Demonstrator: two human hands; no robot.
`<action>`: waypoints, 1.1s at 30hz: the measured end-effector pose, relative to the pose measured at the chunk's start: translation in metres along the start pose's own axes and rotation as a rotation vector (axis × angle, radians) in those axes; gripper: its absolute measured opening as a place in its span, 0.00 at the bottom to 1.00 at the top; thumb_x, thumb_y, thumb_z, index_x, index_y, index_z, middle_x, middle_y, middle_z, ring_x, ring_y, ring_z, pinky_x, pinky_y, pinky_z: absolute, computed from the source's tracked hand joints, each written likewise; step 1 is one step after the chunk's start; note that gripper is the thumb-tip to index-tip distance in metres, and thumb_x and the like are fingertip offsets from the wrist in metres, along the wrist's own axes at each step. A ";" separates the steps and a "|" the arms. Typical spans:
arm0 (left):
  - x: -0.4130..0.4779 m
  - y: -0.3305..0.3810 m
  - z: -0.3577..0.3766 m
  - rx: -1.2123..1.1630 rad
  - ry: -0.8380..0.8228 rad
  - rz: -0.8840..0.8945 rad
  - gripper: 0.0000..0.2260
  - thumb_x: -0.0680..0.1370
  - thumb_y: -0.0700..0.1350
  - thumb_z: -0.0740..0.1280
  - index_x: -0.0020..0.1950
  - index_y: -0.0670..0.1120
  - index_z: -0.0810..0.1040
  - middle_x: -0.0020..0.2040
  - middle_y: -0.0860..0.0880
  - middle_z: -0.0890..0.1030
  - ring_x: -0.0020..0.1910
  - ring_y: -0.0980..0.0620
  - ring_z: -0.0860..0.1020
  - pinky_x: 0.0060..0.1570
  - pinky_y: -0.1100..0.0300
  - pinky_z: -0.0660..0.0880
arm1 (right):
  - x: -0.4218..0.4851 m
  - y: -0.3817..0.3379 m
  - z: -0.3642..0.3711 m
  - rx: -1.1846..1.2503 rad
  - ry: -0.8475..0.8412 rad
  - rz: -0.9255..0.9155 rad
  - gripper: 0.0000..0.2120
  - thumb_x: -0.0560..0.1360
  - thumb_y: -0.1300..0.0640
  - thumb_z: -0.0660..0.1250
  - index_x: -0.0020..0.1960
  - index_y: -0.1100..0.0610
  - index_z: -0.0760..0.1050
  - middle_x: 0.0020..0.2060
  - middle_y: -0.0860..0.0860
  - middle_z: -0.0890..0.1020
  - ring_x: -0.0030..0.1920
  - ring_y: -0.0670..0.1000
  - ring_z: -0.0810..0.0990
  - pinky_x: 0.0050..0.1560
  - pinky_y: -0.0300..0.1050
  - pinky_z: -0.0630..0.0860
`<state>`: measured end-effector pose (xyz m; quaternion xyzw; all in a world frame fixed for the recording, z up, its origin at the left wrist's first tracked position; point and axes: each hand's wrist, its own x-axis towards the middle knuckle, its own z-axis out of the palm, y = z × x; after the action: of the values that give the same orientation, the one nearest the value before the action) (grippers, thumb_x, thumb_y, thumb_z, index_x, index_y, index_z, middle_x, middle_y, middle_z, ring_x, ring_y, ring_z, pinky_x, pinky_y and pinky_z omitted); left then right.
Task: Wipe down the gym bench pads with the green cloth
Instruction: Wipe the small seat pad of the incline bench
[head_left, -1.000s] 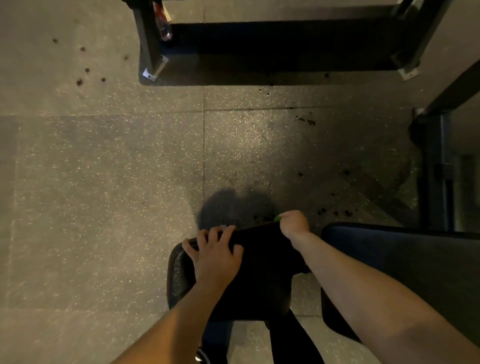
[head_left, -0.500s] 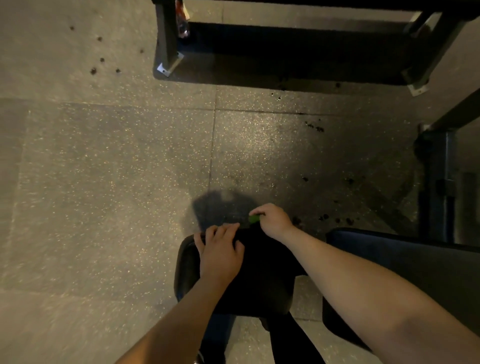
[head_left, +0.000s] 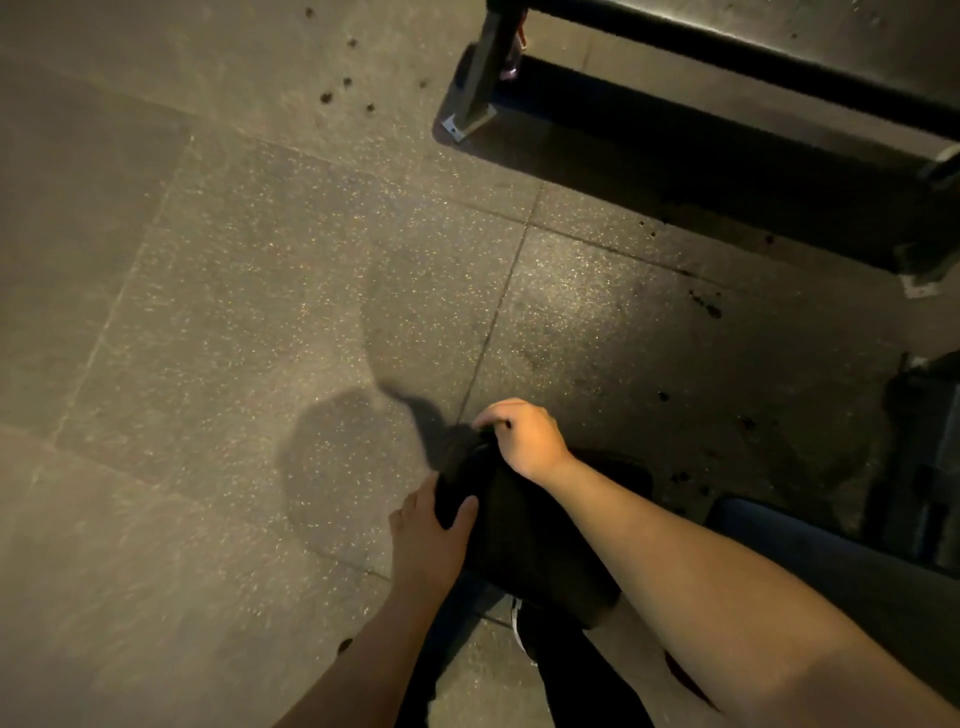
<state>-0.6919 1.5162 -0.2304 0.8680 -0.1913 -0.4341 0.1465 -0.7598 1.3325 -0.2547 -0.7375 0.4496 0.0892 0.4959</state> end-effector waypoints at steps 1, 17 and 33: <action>0.002 -0.009 0.004 -0.032 -0.010 -0.005 0.32 0.74 0.72 0.58 0.73 0.55 0.70 0.65 0.50 0.77 0.65 0.45 0.73 0.66 0.44 0.72 | -0.005 -0.003 0.003 0.021 0.031 -0.024 0.17 0.77 0.68 0.62 0.50 0.51 0.85 0.57 0.46 0.82 0.59 0.48 0.79 0.66 0.43 0.72; -0.014 -0.032 0.000 -0.355 -0.066 -0.146 0.19 0.76 0.46 0.68 0.67 0.46 0.75 0.59 0.48 0.80 0.59 0.48 0.79 0.57 0.54 0.76 | -0.061 -0.056 0.070 -0.199 -0.271 -0.499 0.19 0.67 0.72 0.65 0.49 0.56 0.86 0.54 0.50 0.83 0.54 0.50 0.83 0.60 0.45 0.76; -0.025 -0.076 -0.098 -0.614 -0.338 -0.139 0.25 0.81 0.38 0.64 0.76 0.54 0.67 0.66 0.51 0.78 0.65 0.51 0.76 0.69 0.48 0.72 | -0.107 -0.140 0.104 -0.211 -0.157 -0.060 0.15 0.77 0.66 0.64 0.60 0.56 0.81 0.58 0.54 0.80 0.58 0.54 0.79 0.64 0.49 0.74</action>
<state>-0.6104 1.6034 -0.1880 0.7103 -0.0140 -0.6180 0.3368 -0.6837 1.4932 -0.1533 -0.7894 0.3752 0.1784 0.4519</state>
